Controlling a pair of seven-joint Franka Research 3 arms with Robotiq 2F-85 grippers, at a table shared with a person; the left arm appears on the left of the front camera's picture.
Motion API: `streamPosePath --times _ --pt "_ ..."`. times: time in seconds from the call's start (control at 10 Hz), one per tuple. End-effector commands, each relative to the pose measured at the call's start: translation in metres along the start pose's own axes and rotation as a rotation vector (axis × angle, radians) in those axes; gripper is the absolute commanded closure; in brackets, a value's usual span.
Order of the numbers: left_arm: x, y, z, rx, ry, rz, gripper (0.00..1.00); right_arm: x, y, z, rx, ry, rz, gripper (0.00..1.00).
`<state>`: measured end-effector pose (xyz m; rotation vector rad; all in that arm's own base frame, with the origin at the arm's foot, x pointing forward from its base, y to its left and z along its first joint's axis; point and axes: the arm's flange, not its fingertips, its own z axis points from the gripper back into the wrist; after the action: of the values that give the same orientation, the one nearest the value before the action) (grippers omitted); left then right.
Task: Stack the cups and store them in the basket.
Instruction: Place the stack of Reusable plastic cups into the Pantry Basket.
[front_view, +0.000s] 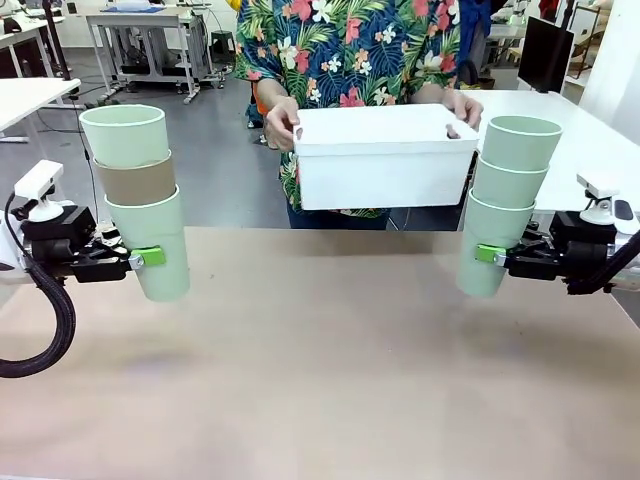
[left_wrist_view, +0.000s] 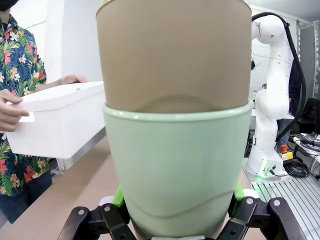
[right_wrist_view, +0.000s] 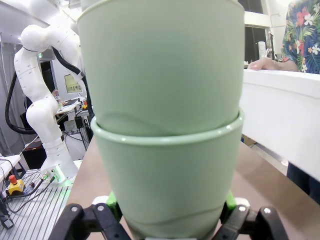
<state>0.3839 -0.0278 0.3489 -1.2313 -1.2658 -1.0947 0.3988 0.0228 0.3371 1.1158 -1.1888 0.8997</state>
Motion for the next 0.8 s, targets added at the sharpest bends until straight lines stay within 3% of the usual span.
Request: streamPosePath --times 0.0,0.7 --pt "0.0036 -0.0008 0.0002 -0.003 -0.014 -0.006 0.14 0.0037 0.0005 0.0002 -0.001 -0.005 0.012 0.14" --pt "0.0036 -0.0008 0.0002 -0.003 -0.014 -0.006 0.14 0.0037 0.0005 0.0002 -0.001 -0.005 0.012 0.14"
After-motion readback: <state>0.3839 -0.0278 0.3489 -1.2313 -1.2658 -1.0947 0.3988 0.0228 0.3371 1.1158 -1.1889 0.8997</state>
